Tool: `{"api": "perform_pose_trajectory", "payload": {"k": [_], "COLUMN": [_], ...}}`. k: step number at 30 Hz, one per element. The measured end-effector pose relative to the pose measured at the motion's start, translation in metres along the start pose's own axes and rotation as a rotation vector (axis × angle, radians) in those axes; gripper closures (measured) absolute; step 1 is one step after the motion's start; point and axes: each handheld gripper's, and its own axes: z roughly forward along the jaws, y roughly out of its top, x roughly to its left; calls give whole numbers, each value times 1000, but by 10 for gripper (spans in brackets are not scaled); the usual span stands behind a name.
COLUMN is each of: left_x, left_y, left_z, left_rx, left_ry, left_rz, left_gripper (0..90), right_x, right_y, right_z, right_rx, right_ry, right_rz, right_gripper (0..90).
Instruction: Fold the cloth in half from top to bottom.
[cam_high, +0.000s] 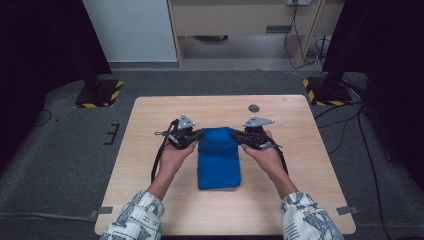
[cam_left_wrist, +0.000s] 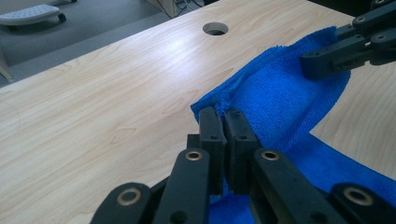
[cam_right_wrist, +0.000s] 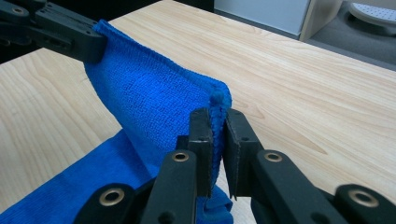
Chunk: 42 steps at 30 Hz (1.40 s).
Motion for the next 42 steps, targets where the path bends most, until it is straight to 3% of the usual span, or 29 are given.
{"api": "perform_pose_trajectory", "payload": {"k": [18, 32, 37, 42], "left_x": [-12, -19, -19, -25], "left_y": [-15, -38, -46, -50], "left_z": [-10, -9, -9, -7], "left_rx": [-26, -29, -19, -5], "left_ry": [-35, -74, -78, -85], "left_rz": [-11, -38, -51, -32], "left_gripper": [871, 865, 862, 860], "right_x": [10, 16, 21, 21], "right_y": [-11, -30, -38, -43], "right_z": [-12, -14, -15, -16], "right_rx": [-1, 46, 61, 69], "right_ry": [30, 48, 60, 68], "right_rz": [-28, -31, -53, -52], "right_gripper": [826, 804, 807, 808]}}
